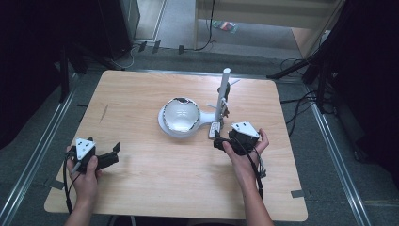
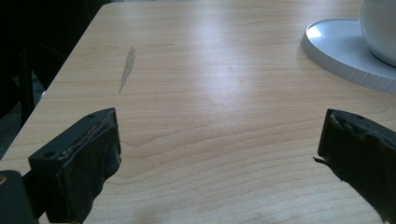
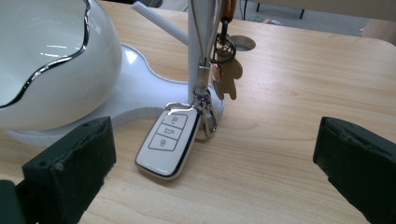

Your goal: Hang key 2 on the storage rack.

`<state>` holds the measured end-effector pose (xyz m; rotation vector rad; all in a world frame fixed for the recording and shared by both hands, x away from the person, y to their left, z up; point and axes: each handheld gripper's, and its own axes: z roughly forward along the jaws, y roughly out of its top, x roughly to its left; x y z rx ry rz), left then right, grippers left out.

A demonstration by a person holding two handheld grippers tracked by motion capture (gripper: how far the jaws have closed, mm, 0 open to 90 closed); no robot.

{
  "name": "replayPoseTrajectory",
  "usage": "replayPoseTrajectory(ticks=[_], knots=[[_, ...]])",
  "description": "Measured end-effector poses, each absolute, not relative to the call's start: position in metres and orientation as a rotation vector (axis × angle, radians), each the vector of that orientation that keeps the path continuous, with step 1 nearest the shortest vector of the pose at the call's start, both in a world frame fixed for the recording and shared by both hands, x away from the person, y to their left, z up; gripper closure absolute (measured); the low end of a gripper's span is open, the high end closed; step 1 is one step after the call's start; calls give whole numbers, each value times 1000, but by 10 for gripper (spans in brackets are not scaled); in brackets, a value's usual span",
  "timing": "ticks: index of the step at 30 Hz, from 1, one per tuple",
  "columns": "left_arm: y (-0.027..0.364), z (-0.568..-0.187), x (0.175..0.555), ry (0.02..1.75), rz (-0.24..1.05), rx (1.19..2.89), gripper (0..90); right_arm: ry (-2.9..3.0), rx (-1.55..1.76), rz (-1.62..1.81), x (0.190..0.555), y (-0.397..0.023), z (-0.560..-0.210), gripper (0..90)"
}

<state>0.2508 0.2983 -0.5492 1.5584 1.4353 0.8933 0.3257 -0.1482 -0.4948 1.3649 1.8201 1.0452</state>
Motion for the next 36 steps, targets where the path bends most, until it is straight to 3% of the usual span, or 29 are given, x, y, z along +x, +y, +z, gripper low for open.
replayPoseTrajectory(ticks=[36], knots=[[297, -549, 251, 1431, 898, 1567, 0, 1749, 1461, 1006, 295, -215, -520, 0]])
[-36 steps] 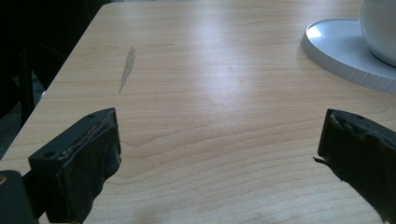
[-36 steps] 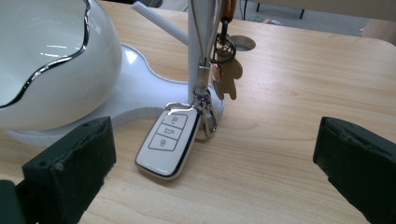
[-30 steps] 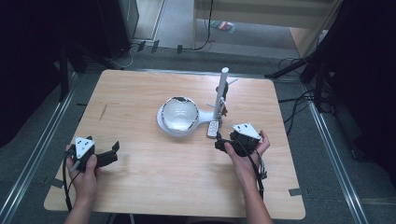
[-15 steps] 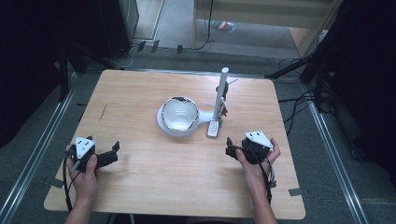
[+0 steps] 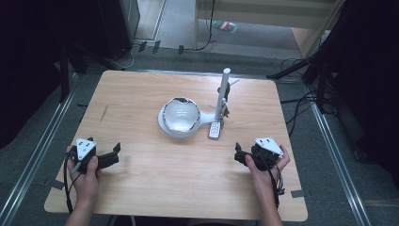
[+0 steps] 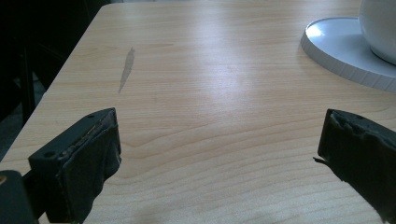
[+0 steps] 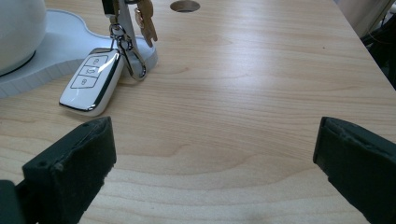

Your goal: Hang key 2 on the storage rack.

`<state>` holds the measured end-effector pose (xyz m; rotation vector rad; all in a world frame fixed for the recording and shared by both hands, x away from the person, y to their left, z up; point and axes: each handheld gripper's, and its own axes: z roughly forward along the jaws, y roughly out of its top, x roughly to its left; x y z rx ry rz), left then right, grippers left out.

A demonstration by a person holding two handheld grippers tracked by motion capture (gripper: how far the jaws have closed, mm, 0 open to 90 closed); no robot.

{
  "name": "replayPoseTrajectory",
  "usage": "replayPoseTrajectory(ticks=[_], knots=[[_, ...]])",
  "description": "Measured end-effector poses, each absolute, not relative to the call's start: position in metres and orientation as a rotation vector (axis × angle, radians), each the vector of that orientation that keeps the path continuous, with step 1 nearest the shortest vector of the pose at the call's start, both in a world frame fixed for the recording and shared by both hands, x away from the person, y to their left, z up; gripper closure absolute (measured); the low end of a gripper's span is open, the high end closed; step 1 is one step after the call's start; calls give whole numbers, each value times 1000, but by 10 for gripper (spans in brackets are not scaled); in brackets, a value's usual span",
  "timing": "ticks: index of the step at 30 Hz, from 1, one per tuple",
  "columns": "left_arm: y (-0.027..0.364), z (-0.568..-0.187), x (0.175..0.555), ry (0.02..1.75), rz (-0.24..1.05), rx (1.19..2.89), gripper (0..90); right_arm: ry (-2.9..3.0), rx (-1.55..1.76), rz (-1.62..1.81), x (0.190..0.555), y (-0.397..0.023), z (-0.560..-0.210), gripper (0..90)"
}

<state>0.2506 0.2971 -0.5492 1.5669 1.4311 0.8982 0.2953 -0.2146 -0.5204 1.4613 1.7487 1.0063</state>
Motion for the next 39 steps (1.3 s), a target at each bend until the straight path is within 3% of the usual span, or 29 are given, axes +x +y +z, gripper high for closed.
replayPoseTrajectory(ticks=[39], knots=[[297, -549, 251, 1431, 898, 1565, 0, 1694, 1538, 940, 264, -275, -535, 0]])
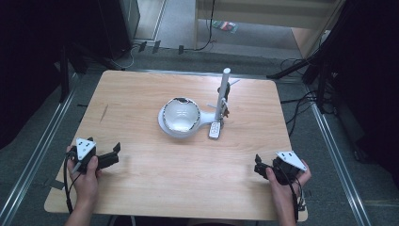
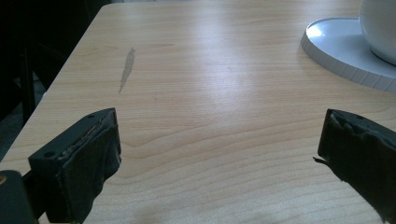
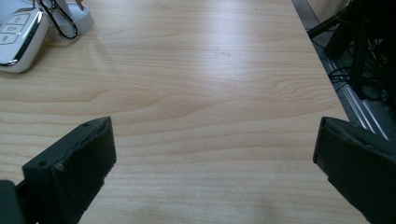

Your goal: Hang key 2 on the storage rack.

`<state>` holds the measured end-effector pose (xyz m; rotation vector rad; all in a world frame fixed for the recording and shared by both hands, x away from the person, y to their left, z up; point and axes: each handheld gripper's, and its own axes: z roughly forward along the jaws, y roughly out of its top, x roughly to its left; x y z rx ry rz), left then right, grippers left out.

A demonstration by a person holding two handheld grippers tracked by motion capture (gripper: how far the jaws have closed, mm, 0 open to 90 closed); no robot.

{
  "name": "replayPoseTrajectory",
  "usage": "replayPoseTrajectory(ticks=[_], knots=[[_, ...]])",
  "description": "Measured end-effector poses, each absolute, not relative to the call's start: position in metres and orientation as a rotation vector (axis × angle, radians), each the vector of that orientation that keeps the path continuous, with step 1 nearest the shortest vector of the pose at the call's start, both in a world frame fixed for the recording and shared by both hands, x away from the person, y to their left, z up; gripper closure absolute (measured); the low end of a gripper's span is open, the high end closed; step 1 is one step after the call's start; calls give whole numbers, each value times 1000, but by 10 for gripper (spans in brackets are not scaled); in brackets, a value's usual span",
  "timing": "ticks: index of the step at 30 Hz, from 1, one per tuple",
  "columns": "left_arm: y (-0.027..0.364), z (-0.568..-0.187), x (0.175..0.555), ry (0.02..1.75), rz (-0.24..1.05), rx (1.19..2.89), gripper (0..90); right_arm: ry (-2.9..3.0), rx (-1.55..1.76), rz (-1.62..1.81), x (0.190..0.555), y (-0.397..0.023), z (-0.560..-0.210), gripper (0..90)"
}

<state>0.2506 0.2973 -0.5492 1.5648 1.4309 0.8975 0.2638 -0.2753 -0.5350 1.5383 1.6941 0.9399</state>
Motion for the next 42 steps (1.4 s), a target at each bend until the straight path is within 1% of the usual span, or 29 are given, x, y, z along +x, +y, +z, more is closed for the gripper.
replayPoseTrajectory(ticks=[29, 42], knots=[[297, -549, 250, 1434, 898, 1564, 0, 1656, 1581, 903, 243, -311, -541, 0], [297, -549, 251, 1437, 898, 1561, 0, 1656, 1588, 887, 227, -330, -546, 0]])
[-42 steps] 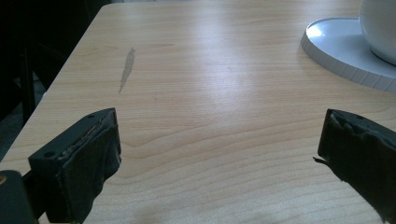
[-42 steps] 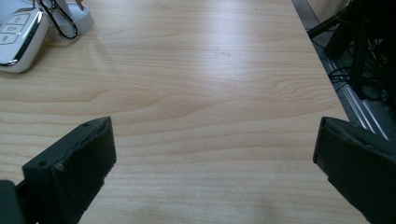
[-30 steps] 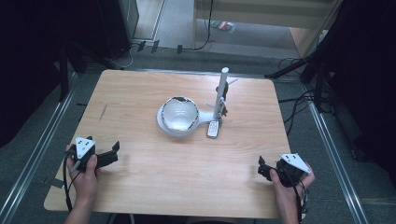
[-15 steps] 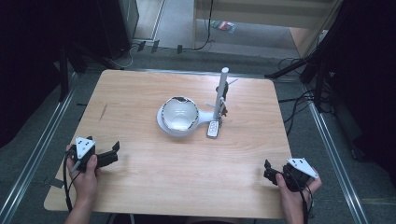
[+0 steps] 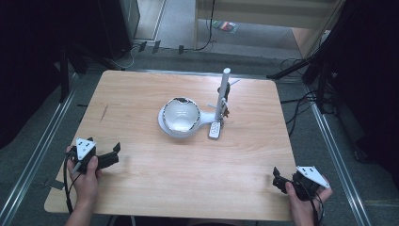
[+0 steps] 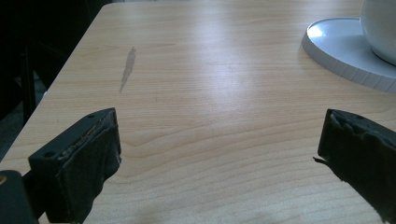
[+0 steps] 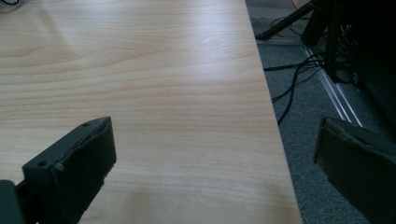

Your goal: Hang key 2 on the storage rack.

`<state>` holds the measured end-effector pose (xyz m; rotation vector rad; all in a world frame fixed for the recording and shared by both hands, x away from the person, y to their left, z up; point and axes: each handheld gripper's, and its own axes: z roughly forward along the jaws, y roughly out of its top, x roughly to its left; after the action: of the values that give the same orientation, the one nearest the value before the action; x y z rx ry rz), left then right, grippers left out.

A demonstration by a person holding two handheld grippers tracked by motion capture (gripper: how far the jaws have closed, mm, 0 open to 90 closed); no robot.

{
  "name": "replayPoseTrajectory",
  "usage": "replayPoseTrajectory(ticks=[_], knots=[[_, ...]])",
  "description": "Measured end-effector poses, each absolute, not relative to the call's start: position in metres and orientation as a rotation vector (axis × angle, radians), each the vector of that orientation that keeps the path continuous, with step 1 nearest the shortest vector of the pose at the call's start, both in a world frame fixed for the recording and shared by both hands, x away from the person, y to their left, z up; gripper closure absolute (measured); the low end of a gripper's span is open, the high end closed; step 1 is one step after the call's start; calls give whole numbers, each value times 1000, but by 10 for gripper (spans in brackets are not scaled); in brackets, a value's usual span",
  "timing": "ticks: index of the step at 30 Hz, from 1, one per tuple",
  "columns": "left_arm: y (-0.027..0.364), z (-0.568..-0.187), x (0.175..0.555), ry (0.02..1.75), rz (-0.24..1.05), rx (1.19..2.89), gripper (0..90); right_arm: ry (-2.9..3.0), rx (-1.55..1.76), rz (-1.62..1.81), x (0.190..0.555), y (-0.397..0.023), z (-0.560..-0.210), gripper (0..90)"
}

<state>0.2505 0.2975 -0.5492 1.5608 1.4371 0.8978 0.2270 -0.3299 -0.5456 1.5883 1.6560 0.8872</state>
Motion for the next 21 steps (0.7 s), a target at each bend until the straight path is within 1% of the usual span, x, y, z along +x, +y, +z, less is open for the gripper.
replayPoseTrajectory(ticks=[9, 21], knots=[[298, -549, 251, 1437, 888, 1558, 0, 1630, 1601, 898, 214, -346, -547, 0], [297, -549, 252, 1451, 899, 1559, 0, 1643, 1624, 973, 210, -350, -547, 0]])
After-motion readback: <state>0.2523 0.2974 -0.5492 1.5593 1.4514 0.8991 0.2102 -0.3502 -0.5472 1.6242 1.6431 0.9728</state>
